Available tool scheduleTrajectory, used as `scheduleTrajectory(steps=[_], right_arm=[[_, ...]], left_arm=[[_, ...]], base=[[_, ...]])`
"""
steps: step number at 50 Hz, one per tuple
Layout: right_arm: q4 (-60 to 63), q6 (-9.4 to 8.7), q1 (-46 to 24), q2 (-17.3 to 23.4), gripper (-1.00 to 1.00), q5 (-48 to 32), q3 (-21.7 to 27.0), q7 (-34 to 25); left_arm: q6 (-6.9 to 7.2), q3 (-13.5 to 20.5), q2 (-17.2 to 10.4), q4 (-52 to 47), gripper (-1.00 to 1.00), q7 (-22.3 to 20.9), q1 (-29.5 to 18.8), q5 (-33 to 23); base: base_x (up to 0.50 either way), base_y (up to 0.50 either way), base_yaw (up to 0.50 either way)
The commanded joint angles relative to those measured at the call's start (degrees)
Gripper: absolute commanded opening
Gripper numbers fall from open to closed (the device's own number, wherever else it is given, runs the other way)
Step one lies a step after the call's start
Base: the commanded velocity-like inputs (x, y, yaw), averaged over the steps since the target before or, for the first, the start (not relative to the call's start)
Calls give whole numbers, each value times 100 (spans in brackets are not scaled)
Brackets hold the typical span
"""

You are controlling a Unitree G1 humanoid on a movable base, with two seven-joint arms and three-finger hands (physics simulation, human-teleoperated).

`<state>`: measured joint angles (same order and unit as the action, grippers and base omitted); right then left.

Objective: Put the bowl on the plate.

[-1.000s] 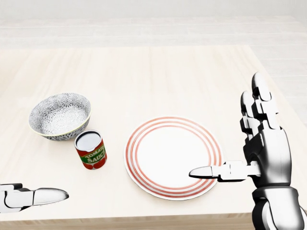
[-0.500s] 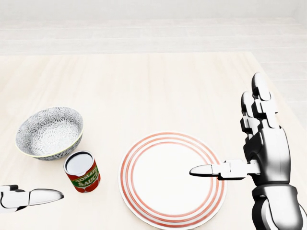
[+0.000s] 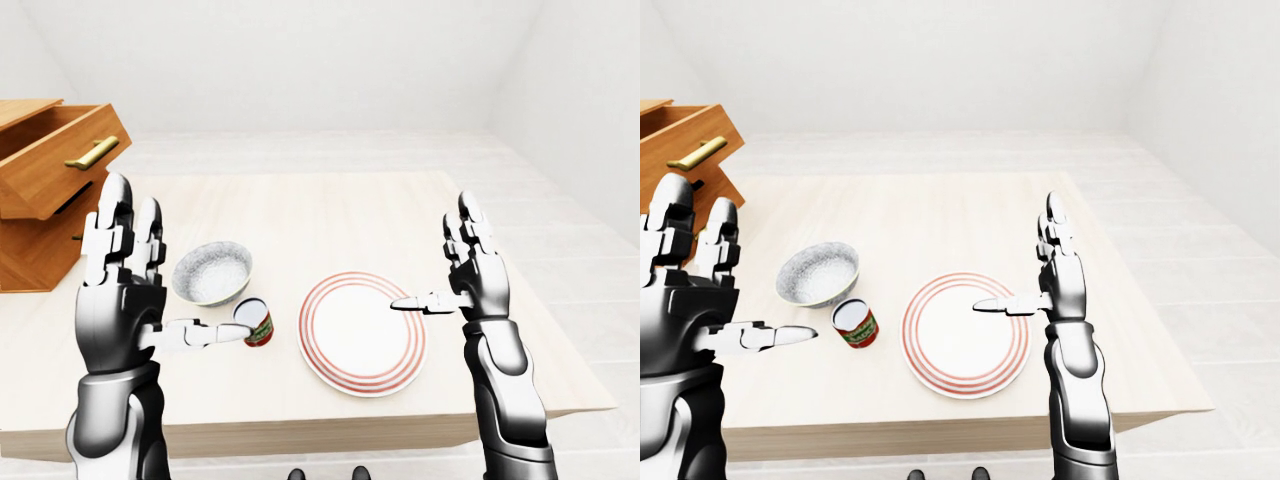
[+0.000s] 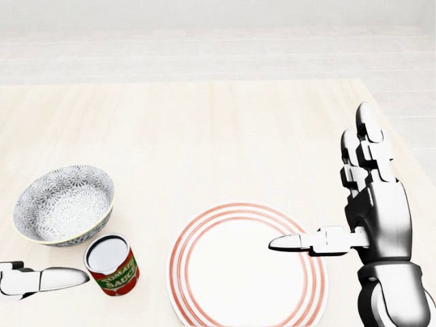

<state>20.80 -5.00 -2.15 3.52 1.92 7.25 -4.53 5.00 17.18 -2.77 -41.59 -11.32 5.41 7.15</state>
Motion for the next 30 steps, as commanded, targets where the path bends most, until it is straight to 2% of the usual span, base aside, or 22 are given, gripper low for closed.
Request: scheduleTrajectory(steps=[1, 23, 27, 30], right_arm=[[64, 0, 8, -4, 100, -11, 17, 1], [-22, 0, 21, 2, 100, -27, 17, -37], [-52, 0, 23, 5, 100, -13, 32, -52], [-62, 0, 25, 2, 100, -17, 30, -50]], left_arm=[[0, 41, -18, -79, 100, 1, -42, 2], [0, -1, -32, 44, 100, -54, -48, -40], [0, -62, -22, 119, 100, 59, -92, -178], [0, 40, -31, 128, 100, 115, -190, -100]], base=[[0, 0, 0], [0, 0, 0], [0, 0, 0], [0, 0, 0]])
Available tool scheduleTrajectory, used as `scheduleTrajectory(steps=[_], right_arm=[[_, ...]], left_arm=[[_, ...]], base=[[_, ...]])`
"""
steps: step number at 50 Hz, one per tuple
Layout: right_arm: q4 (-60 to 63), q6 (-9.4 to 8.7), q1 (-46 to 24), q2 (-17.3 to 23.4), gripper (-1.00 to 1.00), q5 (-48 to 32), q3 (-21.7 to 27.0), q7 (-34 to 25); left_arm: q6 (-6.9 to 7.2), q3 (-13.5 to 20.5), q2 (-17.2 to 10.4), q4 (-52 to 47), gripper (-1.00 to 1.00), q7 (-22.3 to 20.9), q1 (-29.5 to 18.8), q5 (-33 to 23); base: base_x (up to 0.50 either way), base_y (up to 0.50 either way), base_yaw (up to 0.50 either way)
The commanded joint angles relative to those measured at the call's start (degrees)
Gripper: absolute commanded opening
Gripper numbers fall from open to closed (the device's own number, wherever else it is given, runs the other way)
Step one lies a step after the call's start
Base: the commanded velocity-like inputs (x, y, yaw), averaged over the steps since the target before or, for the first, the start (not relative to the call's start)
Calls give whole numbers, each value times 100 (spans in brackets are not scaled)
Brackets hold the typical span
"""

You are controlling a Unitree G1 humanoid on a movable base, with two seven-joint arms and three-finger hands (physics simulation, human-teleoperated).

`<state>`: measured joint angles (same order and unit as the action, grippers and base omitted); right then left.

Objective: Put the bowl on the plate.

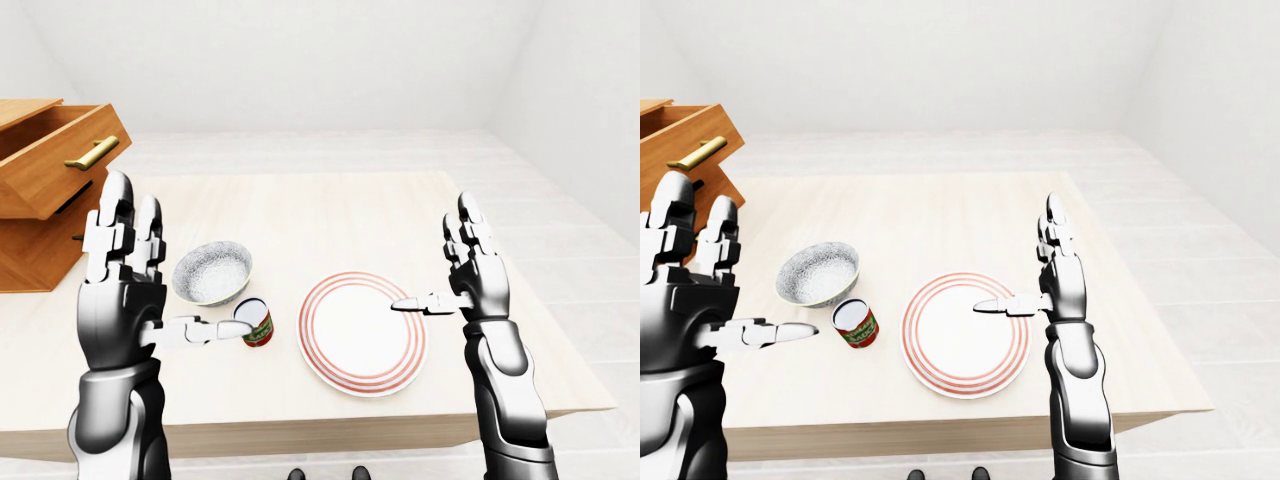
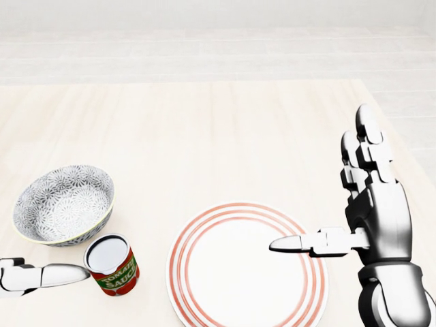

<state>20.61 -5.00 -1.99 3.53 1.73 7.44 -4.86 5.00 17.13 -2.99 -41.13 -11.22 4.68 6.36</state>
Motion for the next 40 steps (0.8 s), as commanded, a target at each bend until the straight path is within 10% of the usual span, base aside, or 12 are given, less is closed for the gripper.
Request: scheduleTrajectory(steps=[1, 17, 40], right_arm=[[-40, 0, 12, -1, 100, 2, 12, -13], [-98, 0, 45, 76, 100, 137, 187, -147], [-729, 0, -119, 143, 100, 327, 264, -224]], left_arm=[[0, 72, -28, 80, 100, 111, -126, -15], [0, -199, -510, 1198, 100, 53, -428, -856], [0, 297, -1204, 925, 100, -568, -707, -2663]], base=[[0, 0, 0], [0, 0, 0], [0, 0, 0]])
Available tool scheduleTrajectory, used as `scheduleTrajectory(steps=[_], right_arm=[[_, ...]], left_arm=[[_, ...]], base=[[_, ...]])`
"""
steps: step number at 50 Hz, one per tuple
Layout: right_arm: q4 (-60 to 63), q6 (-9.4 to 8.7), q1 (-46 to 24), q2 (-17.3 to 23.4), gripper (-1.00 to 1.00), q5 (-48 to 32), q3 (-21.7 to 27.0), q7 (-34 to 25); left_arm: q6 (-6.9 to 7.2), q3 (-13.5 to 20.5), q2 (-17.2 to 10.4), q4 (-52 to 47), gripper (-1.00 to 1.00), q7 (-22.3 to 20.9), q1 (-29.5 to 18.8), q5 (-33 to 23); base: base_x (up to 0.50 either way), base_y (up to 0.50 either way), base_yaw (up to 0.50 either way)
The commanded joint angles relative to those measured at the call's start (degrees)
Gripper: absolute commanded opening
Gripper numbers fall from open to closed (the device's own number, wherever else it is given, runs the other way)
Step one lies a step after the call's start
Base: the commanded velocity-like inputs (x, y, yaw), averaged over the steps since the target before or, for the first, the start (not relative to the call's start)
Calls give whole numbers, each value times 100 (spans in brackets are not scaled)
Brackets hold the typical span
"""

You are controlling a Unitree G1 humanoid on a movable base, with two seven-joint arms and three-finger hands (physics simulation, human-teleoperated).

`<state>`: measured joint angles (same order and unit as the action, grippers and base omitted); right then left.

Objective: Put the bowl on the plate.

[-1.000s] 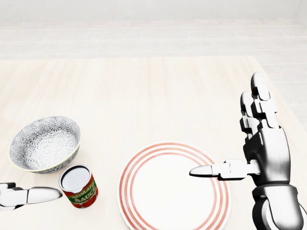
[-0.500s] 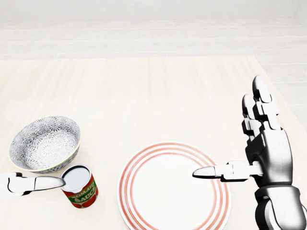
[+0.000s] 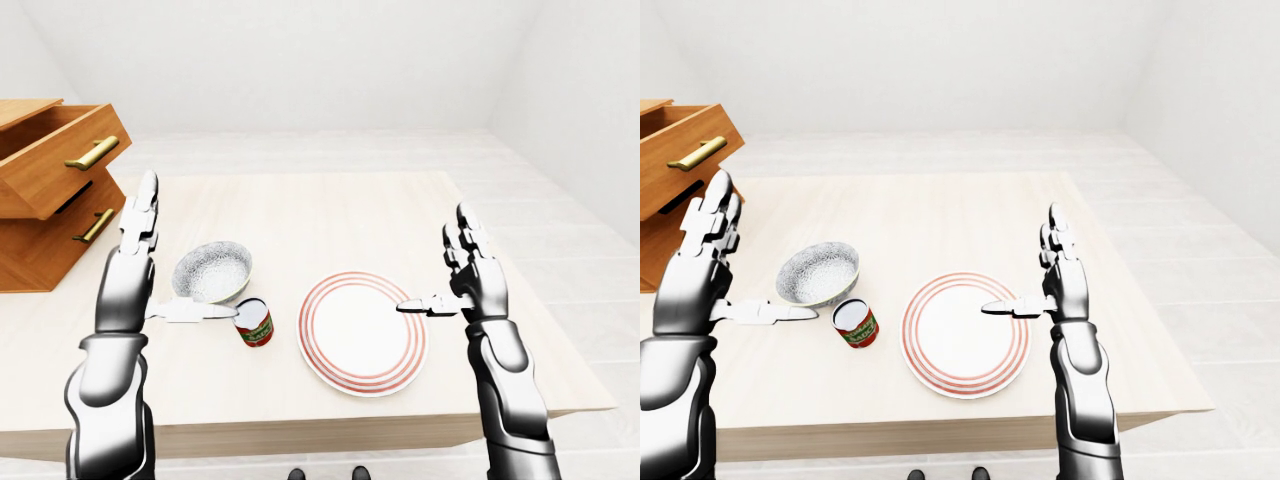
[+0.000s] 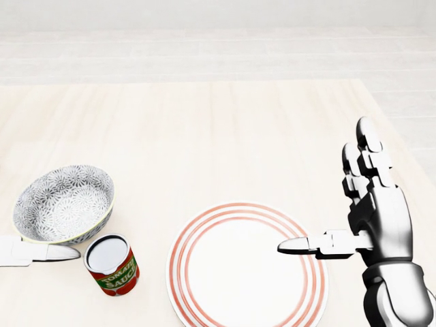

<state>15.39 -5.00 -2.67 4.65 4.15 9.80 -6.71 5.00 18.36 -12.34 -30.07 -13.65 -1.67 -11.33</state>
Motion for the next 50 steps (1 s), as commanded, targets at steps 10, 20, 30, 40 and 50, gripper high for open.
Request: scheduleTrajectory(steps=[10, 20, 30, 40, 50], right_arm=[[-207, 0, 14, 77, 100, 62, 66, -35], [48, 0, 285, -2, 100, -93, 38, -48], [-68, 0, 226, -1, 100, -81, 77, -68], [293, 0, 419, 0, 100, -45, 105, -146], [312, 0, 449, -41, 100, -96, 145, -197]], left_arm=[[0, -228, -344, -777, 100, -1060, -84, -2428], [0, -397, -140, -993, 100, -1662, -2, -3464], [0, -448, -192, -420, 100, -1922, -138, -4547], [0, -426, -392, 603, 100, -2107, -828, -5203], [0, -429, -545, 1414, 100, -1992, -1170, -5405]], base=[[0, 0, 0], [0, 0, 0], [0, 0, 0], [0, 0, 0], [0, 0, 0]])
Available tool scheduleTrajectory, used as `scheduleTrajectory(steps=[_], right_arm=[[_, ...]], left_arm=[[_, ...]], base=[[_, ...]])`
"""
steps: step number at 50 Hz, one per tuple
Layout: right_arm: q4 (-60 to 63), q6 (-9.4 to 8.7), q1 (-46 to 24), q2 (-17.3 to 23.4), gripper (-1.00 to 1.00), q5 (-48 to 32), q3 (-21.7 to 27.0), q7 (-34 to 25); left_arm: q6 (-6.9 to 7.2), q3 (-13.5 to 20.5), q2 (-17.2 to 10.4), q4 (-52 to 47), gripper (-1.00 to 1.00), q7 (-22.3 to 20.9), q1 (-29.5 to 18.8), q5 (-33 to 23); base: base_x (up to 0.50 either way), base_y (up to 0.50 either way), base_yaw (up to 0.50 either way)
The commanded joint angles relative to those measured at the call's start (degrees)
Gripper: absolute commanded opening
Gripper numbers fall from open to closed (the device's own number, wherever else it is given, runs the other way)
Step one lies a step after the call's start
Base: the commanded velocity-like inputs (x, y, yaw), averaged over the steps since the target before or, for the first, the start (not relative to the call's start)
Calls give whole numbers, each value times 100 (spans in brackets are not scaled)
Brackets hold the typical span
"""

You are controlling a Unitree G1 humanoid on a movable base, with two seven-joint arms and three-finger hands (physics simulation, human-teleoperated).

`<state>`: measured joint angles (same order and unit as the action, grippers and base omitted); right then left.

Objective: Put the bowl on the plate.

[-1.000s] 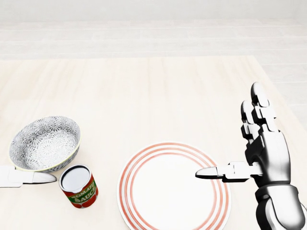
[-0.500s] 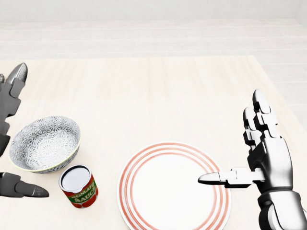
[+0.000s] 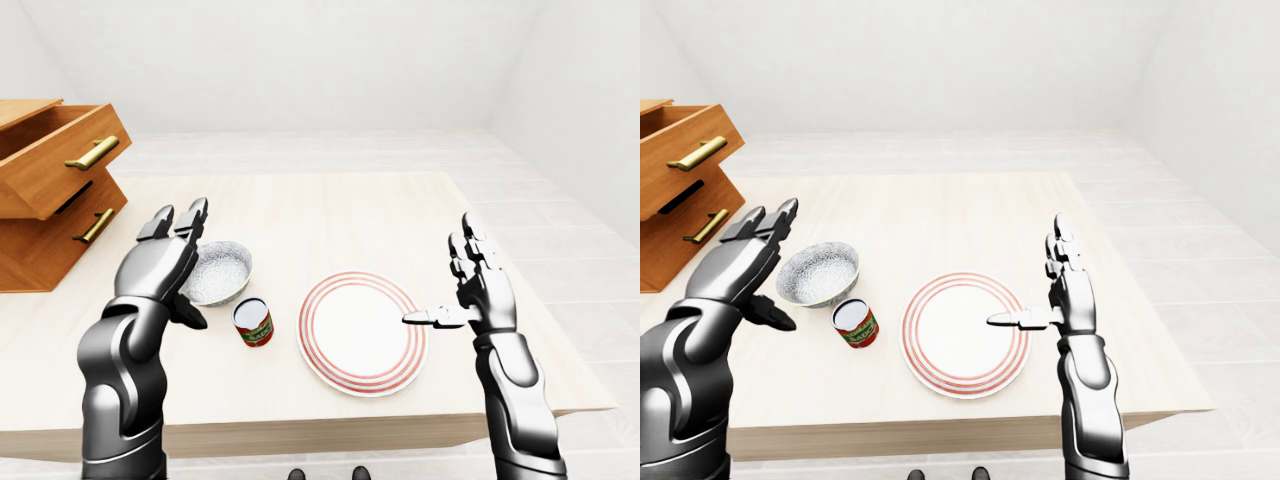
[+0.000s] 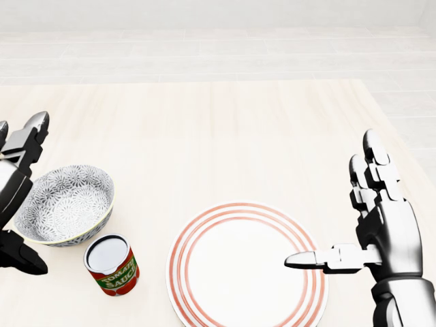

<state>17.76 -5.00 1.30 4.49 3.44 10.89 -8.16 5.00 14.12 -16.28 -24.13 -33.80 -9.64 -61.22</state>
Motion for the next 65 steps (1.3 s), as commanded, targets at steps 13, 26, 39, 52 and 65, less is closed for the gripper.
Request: scheduleTrajectory(steps=[13, 26, 39, 52, 65], right_arm=[[20, 0, 42, -37, 100, -42, 23, -55], [-188, 0, -33, -22, 100, -49, 13, -48], [-259, 0, -88, -13, 100, -15, -3, -24], [-175, 0, -77, -21, 100, -30, -21, 12], [-67, 0, -62, -13, 100, -48, -25, 13]], left_arm=[[0, -121, -282, 1585, 100, 297, -611, -754], [0, -288, -293, 2268, 100, 738, -684, -960], [0, -410, -209, 2418, 100, 809, -697, -1112], [0, -444, -179, 2667, 100, 940, -727, -1102], [0, -502, -134, 2989, 100, 1200, -710, -1059]], base=[[0, 0, 0], [0, 0, 0], [0, 0, 0], [0, 0, 0], [0, 0, 0]])
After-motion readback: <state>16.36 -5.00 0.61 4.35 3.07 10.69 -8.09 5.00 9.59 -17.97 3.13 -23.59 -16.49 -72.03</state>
